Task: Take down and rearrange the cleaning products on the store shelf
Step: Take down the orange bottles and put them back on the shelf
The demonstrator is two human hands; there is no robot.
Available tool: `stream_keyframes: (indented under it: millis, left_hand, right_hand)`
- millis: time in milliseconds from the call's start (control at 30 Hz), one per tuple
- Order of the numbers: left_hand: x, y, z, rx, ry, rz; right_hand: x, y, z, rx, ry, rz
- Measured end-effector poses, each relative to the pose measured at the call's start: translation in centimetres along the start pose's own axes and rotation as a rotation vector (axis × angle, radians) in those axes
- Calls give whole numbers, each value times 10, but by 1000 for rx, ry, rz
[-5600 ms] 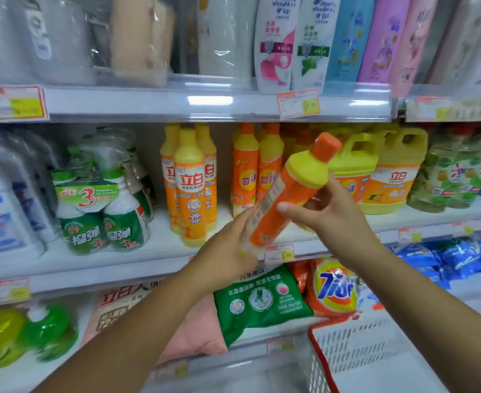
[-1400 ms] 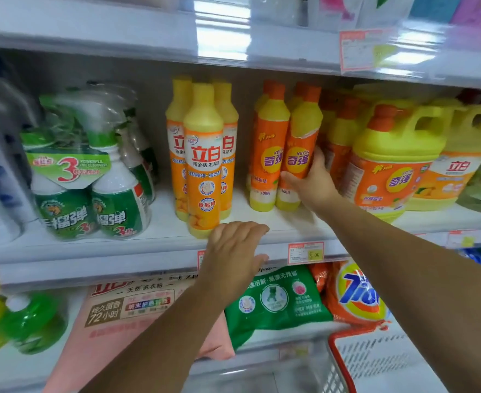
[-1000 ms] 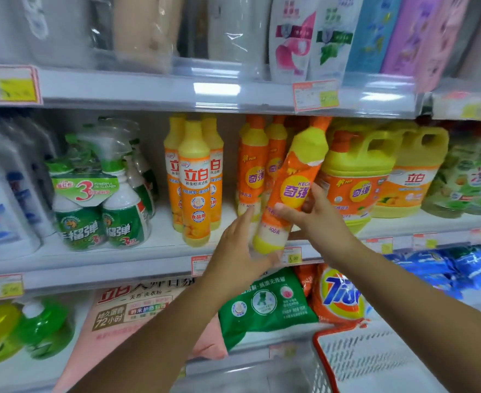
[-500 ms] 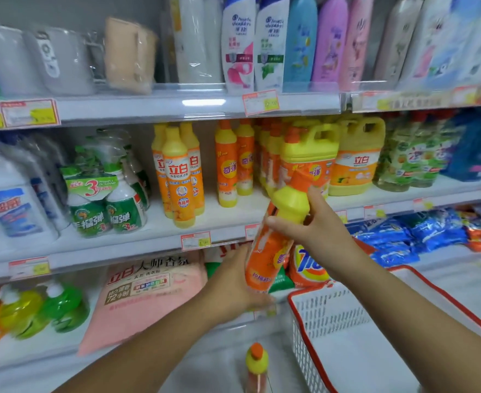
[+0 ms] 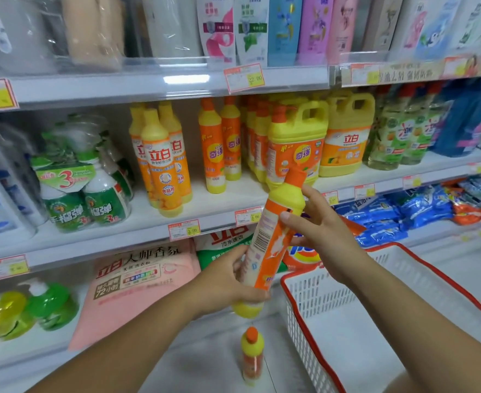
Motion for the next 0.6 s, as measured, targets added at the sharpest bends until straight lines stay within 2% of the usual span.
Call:
stream_keyframes:
  millis: [100, 200, 267, 400, 433, 500, 600]
  left_hand:
    - [-4, 3, -5, 43, 150, -138]
    - [0, 0, -13, 60, 186, -270]
    - [1, 0, -16, 60, 138, -244]
    - [8, 5, -11, 13, -93, -50]
    - [10, 6, -11, 15, -108, -29]
    - [9, 5, -12, 31, -47, -22]
    - [1, 12, -12, 47, 193, -163]
  right_hand:
    - [-1, 0, 2, -27, -19, 34]
    - [-5, 3, 3, -31, 6, 16]
    - [-8, 5, 2, -12, -5, -40]
    - [-18, 10, 0, 22, -29, -172]
    - [-20, 13, 0, 42, -34, -206]
    - [-20, 17, -1, 70, -57, -201]
    - [-20, 16, 0, 57, -51, 20]
Point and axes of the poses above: each hand's wrist, its own z-axis away from the middle knuckle, its own x-axis out of the palm, y = z × x, the point moved 8 cm from there along -z, towards the middle knuckle, and after that the axes turned 7 degrees about -x, right-handed, at the moved point
